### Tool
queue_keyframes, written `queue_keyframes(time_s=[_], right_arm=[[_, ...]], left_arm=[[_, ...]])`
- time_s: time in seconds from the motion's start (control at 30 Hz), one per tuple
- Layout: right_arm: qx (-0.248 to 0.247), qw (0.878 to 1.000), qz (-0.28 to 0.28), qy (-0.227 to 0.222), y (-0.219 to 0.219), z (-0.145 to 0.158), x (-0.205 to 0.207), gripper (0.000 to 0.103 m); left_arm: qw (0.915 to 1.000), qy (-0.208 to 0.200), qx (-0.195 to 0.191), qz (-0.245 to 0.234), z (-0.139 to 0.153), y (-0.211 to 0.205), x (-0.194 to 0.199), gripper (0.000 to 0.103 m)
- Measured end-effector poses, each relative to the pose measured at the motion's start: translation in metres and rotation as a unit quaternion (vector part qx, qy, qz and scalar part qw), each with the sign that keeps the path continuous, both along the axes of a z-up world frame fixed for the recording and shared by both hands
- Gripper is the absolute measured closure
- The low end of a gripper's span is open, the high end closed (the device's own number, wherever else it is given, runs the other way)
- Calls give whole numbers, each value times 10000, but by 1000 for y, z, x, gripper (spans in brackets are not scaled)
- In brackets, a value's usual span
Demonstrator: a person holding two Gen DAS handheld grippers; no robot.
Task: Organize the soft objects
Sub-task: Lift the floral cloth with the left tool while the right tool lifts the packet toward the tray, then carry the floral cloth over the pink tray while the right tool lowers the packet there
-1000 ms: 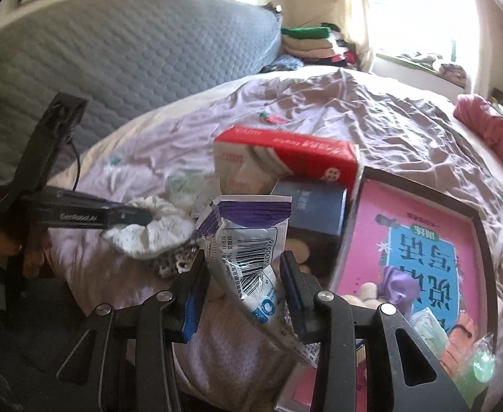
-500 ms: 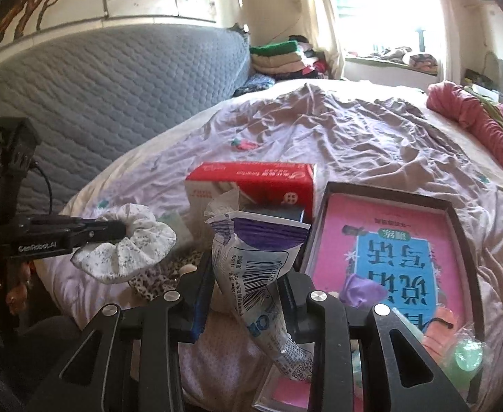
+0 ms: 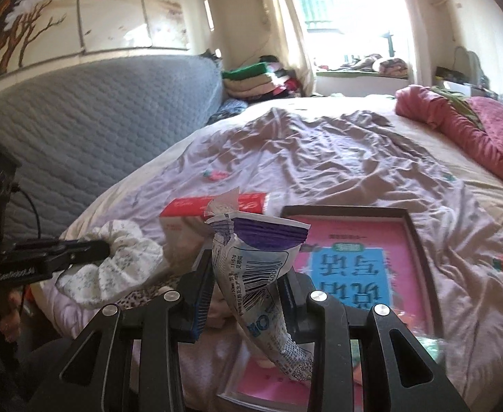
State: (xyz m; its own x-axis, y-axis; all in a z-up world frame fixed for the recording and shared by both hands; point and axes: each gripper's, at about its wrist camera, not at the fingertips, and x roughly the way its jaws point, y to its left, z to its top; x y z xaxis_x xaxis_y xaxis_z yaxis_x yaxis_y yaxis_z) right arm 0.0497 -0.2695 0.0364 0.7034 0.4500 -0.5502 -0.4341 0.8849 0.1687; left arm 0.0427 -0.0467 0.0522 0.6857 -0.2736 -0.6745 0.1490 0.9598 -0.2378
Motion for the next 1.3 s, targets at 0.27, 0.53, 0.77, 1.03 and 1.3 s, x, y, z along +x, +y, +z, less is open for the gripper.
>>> queue_keyframes(time_s=[0.27,0.53,0.77,1.03,1.3], right_arm=[[132,9991,-398,20,-32,2,1,67],[435,9968,-671,88,-63,1,2,67],[473,9953,-835,93,-80,1,3,67],[522,9936,-993,135,-92,1,2,67],[440,9921,-1110,373,-100,-5,3,67]], left_arm=[[9994,-75,23,-324,7,-34,4,94],[9976,-166,109,-658,9,-72,13,94],[9967,-90,117,-800,6,-97,27,94],[9965,18,54,-831,3,-114,47,94],[9964,190,10,-829,-19,-123,59,94]])
